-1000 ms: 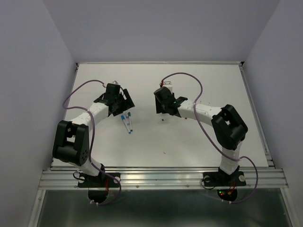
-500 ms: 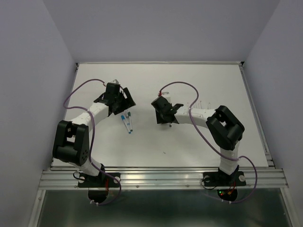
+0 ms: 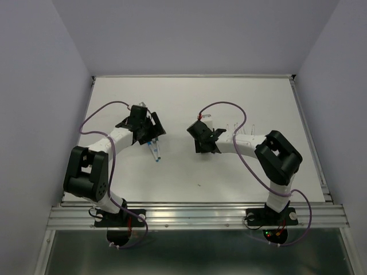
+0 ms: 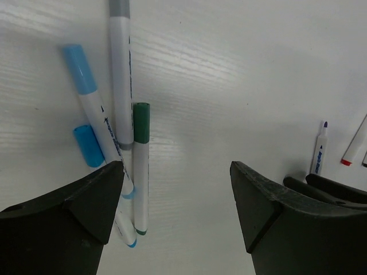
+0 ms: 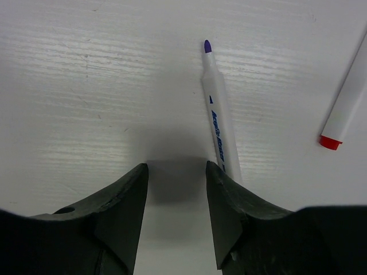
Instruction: Open the pen caps
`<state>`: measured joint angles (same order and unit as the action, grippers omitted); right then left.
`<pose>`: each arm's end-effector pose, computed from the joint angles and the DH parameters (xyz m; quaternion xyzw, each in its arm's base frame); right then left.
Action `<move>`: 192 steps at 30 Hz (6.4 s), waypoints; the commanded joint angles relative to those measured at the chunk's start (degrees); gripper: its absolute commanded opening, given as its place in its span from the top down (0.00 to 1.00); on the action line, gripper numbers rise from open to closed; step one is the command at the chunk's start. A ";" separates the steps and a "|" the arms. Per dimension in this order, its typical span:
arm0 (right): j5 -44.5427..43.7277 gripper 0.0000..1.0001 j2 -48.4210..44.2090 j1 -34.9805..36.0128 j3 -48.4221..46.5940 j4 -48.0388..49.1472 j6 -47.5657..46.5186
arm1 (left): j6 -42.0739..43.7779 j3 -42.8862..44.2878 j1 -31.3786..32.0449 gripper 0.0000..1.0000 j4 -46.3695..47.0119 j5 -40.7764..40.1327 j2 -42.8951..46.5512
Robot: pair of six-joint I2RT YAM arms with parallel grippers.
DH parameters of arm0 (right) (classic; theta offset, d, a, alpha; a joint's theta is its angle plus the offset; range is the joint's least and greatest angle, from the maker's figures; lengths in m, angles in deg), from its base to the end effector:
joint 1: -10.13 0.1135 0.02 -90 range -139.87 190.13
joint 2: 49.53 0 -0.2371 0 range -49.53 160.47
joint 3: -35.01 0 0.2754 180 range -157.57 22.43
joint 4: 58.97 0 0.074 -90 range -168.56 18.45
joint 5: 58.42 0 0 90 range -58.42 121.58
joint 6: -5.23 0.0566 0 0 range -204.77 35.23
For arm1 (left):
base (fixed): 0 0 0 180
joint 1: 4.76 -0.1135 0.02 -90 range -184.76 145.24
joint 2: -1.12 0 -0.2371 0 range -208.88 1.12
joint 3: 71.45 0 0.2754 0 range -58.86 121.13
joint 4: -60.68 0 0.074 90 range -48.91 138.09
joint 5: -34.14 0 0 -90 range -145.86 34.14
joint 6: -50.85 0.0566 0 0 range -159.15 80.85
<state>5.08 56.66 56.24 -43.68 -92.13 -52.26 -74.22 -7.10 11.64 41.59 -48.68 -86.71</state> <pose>0.2896 0.2646 0.1054 -0.0539 0.9419 -0.0154 0.3312 0.3428 -0.1083 0.1527 -0.1234 0.9057 -0.2259 0.3367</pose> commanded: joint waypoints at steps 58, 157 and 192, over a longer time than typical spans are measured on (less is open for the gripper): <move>-8.39 0.00 -17.77 -7.79 1.86 5.11 -4.56 | 1.85 10.72 12.16 0.62 -14.24 -15.70 -15.52; 44.08 0.99 -17.86 -24.66 0.01 41.50 -0.95 | 5.09 -14.25 15.32 1.00 26.64 19.90 19.89; 70.27 0.99 -14.52 -22.56 1.77 45.80 5.10 | 5.98 2.72 15.32 0.53 34.01 26.39 5.83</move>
<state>72.95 41.88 32.72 -41.30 -50.78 -48.70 -67.53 -7.71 26.68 71.58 -24.48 -79.87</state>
